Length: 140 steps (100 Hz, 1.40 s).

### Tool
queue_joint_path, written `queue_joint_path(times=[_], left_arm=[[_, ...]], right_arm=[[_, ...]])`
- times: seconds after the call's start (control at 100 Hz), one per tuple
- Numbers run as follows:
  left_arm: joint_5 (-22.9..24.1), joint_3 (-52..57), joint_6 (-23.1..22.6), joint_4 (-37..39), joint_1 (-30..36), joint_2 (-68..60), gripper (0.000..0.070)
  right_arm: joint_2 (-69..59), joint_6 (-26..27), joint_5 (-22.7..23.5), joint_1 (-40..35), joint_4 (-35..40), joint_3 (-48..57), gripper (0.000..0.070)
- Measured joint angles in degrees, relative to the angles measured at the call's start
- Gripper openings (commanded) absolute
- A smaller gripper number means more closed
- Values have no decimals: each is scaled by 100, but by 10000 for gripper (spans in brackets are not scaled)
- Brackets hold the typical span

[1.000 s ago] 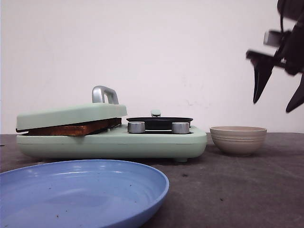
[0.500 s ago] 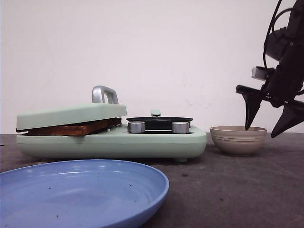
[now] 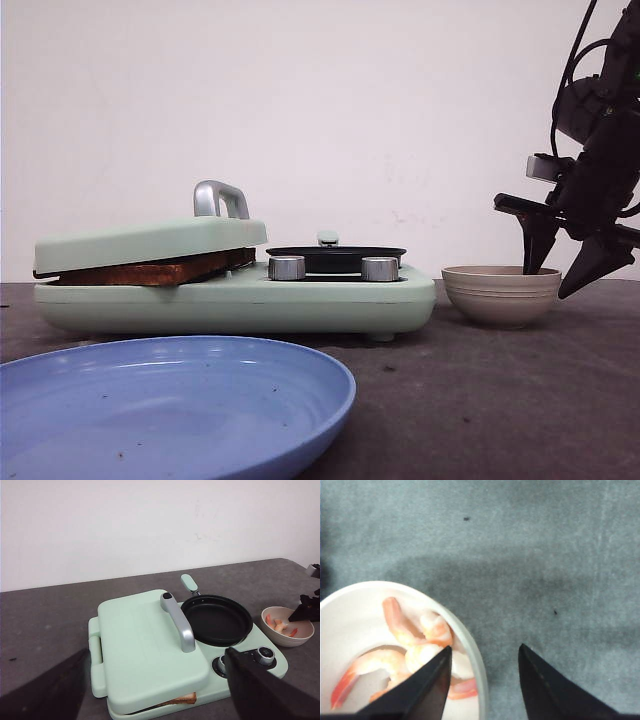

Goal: Make breakfast with bread and shrimp
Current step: 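Lower the right gripper to the rim of the cream shrimp bowl and grasp, then lift the shrimp bowl with the right gripper over the frying pan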

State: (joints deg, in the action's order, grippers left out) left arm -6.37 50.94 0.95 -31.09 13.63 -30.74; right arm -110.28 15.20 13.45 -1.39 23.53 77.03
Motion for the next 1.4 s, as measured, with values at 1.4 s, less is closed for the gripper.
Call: queue_joint_path(times=[1.4], left_arm=[[0,0,2,-39,0,0,468]], right_arm=[[-55,-24,297,7,149,0,0]])
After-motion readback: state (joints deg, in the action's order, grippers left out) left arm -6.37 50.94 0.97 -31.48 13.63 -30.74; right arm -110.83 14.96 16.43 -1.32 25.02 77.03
